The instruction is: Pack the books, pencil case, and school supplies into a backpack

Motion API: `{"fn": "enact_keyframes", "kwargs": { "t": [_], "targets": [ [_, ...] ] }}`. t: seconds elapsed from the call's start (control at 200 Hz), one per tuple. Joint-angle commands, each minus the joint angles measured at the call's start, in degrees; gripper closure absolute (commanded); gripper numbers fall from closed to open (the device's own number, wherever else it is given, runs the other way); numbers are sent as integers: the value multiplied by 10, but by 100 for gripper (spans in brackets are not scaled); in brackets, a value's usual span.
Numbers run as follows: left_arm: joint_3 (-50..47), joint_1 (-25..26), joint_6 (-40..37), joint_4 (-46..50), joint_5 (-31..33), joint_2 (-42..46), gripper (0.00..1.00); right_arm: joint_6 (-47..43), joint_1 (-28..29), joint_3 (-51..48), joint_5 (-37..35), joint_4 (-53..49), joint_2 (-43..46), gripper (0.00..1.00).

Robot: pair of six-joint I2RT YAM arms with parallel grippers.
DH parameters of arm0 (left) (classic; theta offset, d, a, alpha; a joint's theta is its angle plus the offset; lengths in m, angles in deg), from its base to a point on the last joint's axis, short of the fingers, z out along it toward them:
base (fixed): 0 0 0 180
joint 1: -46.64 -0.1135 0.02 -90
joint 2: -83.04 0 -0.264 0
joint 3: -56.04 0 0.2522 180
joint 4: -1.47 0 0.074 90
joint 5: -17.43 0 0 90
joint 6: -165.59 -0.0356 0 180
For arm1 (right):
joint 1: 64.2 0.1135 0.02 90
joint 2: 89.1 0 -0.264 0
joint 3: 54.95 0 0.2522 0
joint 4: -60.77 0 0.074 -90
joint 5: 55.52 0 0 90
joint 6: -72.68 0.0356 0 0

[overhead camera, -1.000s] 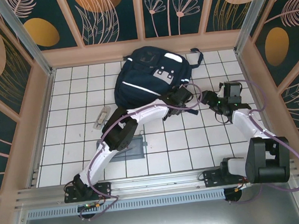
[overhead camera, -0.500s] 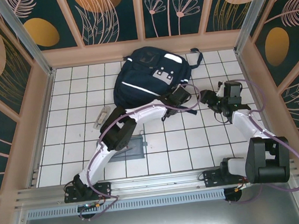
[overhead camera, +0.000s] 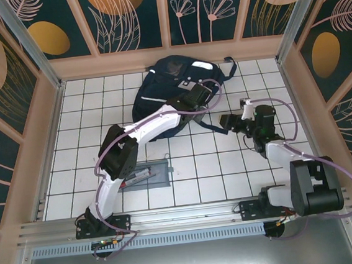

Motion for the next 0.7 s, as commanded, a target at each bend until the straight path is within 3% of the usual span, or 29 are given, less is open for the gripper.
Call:
{"fn": "enact_keyframes", "kwargs": {
  "t": [0.0, 0.315, 0.696],
  "targets": [
    [34, 4, 19, -4, -29, 57, 100, -64, 19, 24, 1, 82, -54, 41],
    [-1, 4, 33, 2, -37, 94, 100, -137, 46, 125, 27, 116, -216, 48],
    [-9, 3, 48, 2, -72, 108, 100, -176, 76, 189, 36, 101, -274, 49]
  ]
}}
